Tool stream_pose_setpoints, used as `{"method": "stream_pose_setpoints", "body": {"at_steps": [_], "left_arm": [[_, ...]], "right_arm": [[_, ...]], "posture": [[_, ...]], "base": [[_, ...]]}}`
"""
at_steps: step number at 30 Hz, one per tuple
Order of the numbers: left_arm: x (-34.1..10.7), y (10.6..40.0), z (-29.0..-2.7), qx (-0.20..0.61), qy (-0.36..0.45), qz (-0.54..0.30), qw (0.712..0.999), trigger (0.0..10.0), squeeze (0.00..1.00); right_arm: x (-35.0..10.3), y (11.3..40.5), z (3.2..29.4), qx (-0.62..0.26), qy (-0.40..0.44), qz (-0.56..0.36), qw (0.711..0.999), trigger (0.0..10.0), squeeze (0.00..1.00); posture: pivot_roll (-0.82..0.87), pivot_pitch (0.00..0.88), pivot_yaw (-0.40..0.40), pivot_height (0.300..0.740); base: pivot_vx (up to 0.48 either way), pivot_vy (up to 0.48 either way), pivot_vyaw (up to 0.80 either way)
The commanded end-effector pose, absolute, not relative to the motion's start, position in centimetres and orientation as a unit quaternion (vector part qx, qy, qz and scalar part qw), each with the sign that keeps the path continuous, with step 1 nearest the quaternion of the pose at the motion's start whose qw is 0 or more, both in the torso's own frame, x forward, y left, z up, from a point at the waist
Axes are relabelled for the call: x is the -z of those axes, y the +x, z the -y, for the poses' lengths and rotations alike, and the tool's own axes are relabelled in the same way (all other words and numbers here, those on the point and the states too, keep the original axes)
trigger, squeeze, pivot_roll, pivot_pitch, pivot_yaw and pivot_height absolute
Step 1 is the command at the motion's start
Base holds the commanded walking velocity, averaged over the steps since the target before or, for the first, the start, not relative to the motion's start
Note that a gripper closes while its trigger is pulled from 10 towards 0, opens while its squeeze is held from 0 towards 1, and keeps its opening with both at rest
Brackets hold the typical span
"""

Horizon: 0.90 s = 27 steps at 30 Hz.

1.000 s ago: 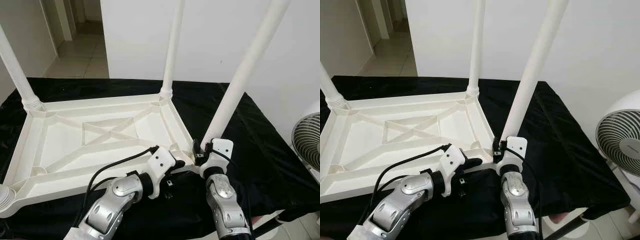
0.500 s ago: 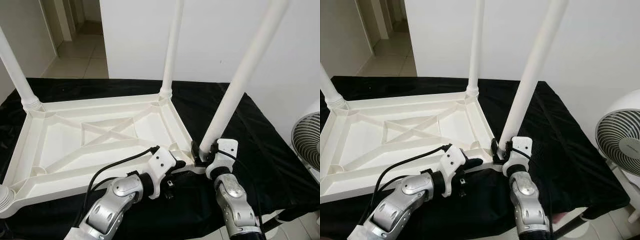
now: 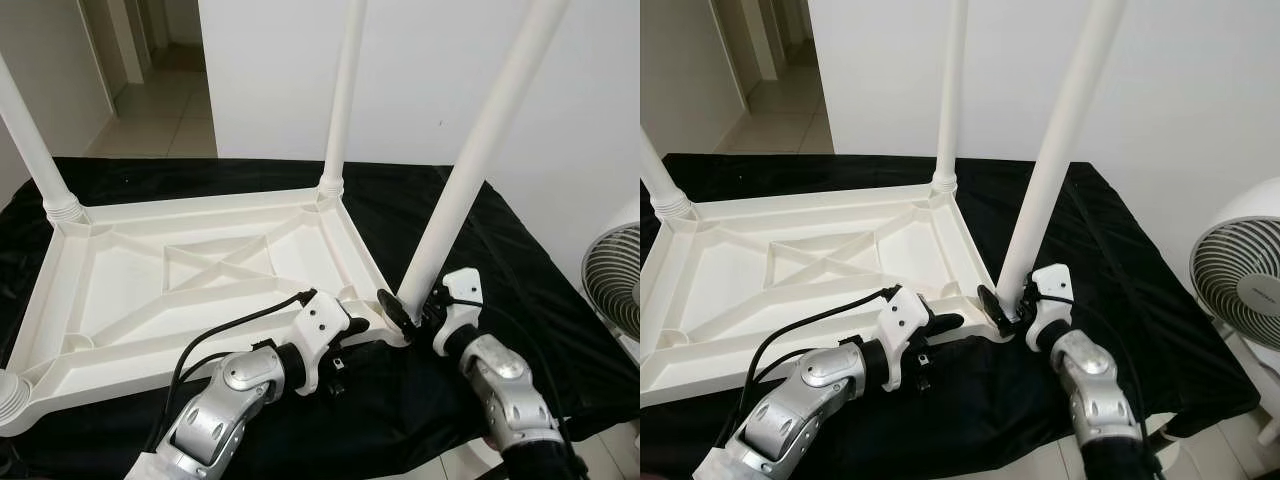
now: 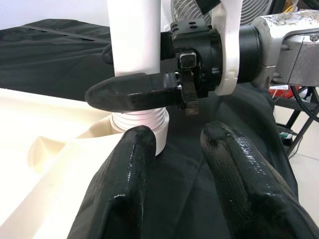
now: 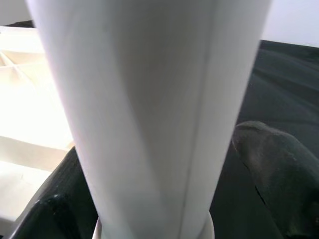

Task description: Building children table

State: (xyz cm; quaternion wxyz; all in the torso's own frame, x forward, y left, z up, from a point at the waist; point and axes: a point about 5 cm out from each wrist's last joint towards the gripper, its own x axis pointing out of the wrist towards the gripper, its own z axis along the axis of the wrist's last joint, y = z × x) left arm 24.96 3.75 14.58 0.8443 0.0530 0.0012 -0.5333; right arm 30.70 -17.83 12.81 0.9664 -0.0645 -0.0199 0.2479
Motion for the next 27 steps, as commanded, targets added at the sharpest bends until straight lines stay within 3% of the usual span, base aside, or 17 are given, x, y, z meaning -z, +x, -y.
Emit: {"method": "stream_pose_setpoints", "body": {"at_steps": [1, 7, 8, 9, 10, 11, 26, 27], "left_arm": [[-14.6, 25.0, -3.7, 0.543, 0.055, -0.003, 0.838, 10.0, 0.0], [-14.8, 25.2, -3.7, 0.542, 0.057, 0.0, 0.839, 10.0, 0.0], [-14.8, 25.2, -3.7, 0.542, 0.057, 0.0, 0.839, 10.0, 0.0], [-14.8, 25.1, -3.7, 0.542, 0.057, 0.0, 0.839, 10.0, 0.0], [-14.8, 25.1, -3.7, 0.541, 0.057, 0.0, 0.839, 10.0, 0.0], [-14.8, 25.1, -3.7, 0.541, 0.057, -0.001, 0.839, 10.0, 0.0], [-14.8, 25.0, -3.6, 0.541, 0.052, -0.002, 0.84, 10.0, 0.0], [-14.8, 24.9, -3.6, 0.541, 0.051, -0.002, 0.839, 10.0, 0.0]], "right_arm": [[-12.7, 30.8, 17.7, -0.269, -0.066, 0.019, 0.961, 10.0, 0.0], [-12.4, 31.5, 17.1, -0.331, -0.095, 0.017, 0.939, 10.0, 0.0], [-12.1, 31.6, 17.0, -0.336, -0.098, 0.012, 0.937, 8.1, 0.0], [-12.0, 31.7, 16.9, -0.339, -0.099, 0.01, 0.936, 8.1, 0.0], [-11.9, 31.7, 16.9, -0.342, -0.101, 0.01, 0.934, 2.1, 0.0], [-11.8, 31.8, 16.9, -0.345, -0.098, 0.009, 0.934, 0.0, 0.0], [-10.6, 31.2, 17.4, -0.35, -0.091, -0.003, 0.932, 0.0, 0.0], [-10.5, 31.1, 17.4, -0.341, -0.088, -0.003, 0.936, 10.0, 0.0]], "posture": [[-0.01, 0.0, -0.018, 0.74], [0.0, 0.0, -0.016, 0.74], [0.0, 0.0, -0.016, 0.74], [0.0, 0.0, -0.016, 0.74], [0.0, 0.0, -0.017, 0.74], [0.0, 0.0, -0.017, 0.74], [0.0, 0.009, -0.022, 0.74], [-0.01, 0.01, -0.025, 0.74]], "base": [[0.0, 0.0, 0.0], [0.0, 0.0, 0.0], [0.0, 0.0, 0.0], [0.0, 0.0, 0.0], [0.0, 0.0, 0.0], [0.0, 0.0, 0.0], [0.0, 0.0, 0.0], [0.0, 0.0, 0.0]]}}
